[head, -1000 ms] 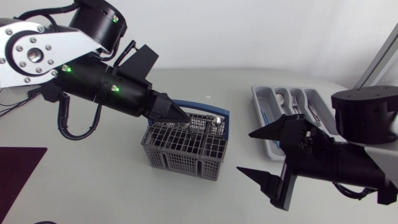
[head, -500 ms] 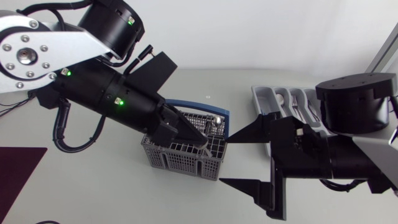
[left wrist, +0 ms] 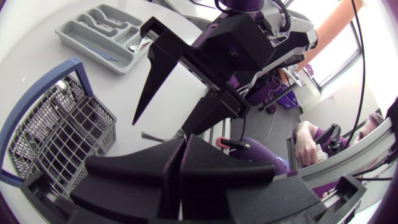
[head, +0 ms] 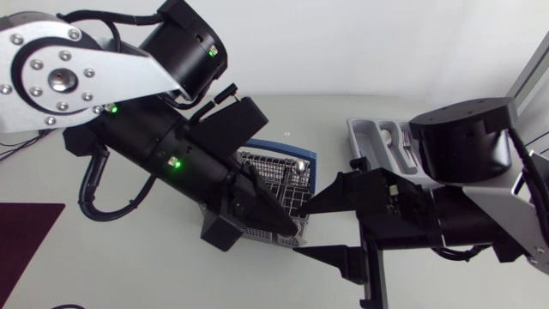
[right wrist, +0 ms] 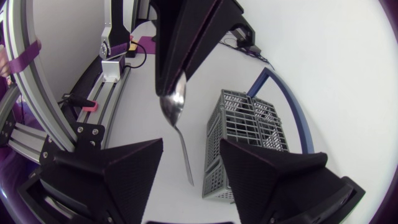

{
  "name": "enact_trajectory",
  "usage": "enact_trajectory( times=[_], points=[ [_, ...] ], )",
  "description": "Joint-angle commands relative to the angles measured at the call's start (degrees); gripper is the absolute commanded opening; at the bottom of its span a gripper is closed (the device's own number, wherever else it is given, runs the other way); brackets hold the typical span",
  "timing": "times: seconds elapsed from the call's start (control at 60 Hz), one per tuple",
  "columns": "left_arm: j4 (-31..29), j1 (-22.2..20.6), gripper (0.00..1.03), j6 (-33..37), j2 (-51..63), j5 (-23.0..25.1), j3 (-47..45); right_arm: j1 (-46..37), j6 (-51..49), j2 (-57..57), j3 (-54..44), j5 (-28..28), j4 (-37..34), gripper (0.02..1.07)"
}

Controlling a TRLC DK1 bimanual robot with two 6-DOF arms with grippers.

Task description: Unload the cutlery basket into the drawer organizer.

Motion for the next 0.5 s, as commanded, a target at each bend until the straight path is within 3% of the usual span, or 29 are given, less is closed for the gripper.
enact_trajectory(
  times=[0.0, 0.183, 0.483],
  points=[
    [-1.1, -0.1, 0.1, 1.9, 1.4, 1.4, 2.3, 0.7, -1.5, 0.2, 0.9, -0.3, -0.8, 0.42],
    [-1.5, 0.2, 0.1, 1.9, 1.4, 2.1, 3.1, 1.1, -2.1, 0.2, 0.3, -0.1, -0.8, 0.17],
    [-1.5, 0.5, 0.11, 1.7, 2.4, 2.1, 4.5, 1.1, -3.2, -0.3, 0.0, -0.1, -4.0, 0.09]
  ],
)
